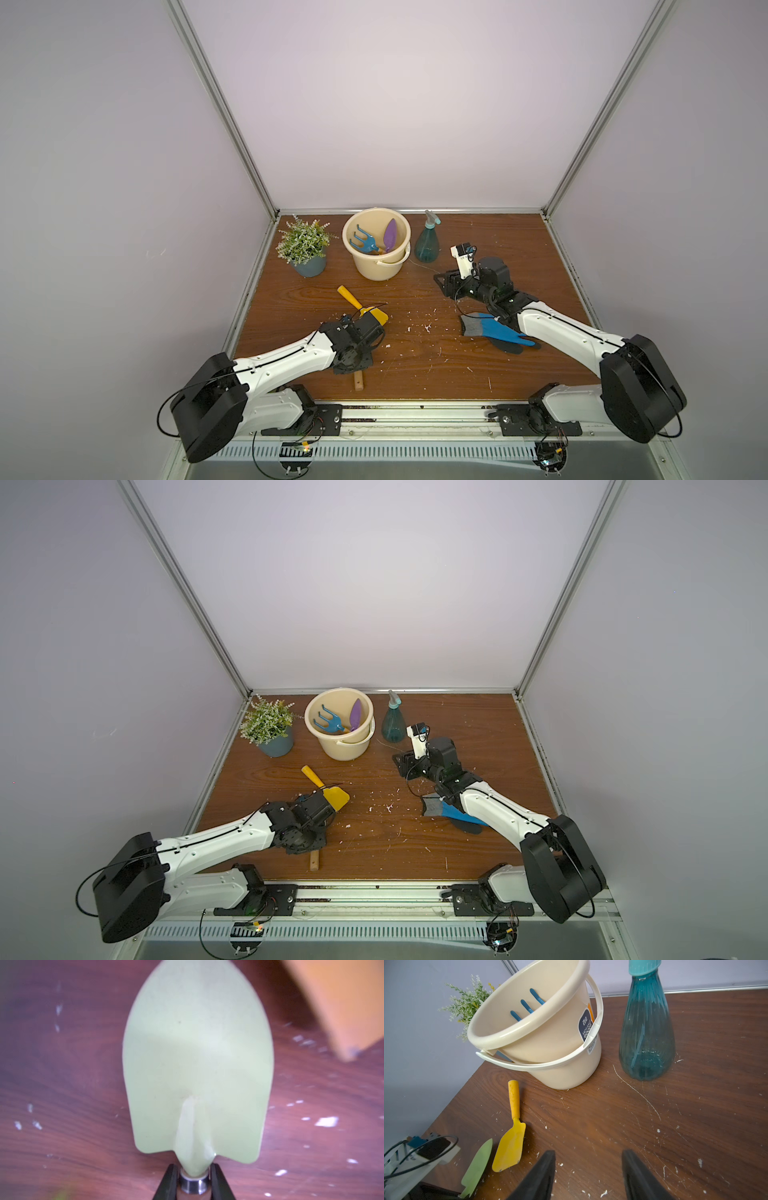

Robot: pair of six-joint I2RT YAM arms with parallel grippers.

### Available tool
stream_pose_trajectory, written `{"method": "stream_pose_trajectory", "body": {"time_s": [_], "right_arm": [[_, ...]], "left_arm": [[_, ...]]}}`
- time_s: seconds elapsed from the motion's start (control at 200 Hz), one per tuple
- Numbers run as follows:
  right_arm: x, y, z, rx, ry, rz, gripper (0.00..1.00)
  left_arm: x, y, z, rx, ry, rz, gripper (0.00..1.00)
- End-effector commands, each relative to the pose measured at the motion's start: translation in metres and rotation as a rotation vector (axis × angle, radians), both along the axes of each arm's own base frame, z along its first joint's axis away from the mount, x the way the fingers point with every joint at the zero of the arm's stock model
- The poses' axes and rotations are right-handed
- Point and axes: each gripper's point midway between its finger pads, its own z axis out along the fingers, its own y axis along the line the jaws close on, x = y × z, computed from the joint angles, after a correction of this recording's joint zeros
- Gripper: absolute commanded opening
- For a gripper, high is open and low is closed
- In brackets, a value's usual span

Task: Organize the gardening tools
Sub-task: Pick up the gardening tool from the center of the board.

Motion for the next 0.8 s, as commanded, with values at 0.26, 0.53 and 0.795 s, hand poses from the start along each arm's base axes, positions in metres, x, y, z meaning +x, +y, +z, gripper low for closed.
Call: {"method": "stream_pose_trajectory", "body": {"time_s": [0.26, 0.53, 0.795], "right_arm": [[0.003, -0.005, 0.036, 0.031, -0.102, -0.023, 0.58], [-0.005, -0.01, 0.043, 0.046, -0.121, -0.025, 0.58], [-0.021, -0.021, 0.049, 0.058, -0.134, -0.039, 0.58]], "left_arm": [[0.094, -0.033, 0.135, 0.029, -0.436, -0.093, 0.0], [0.189, -0.021, 0.247, 0.17, -0.724, -0.037, 0.0], [0.291, -0.024, 0.314, 0.179, -0.941, -0.019, 0.0]]}}
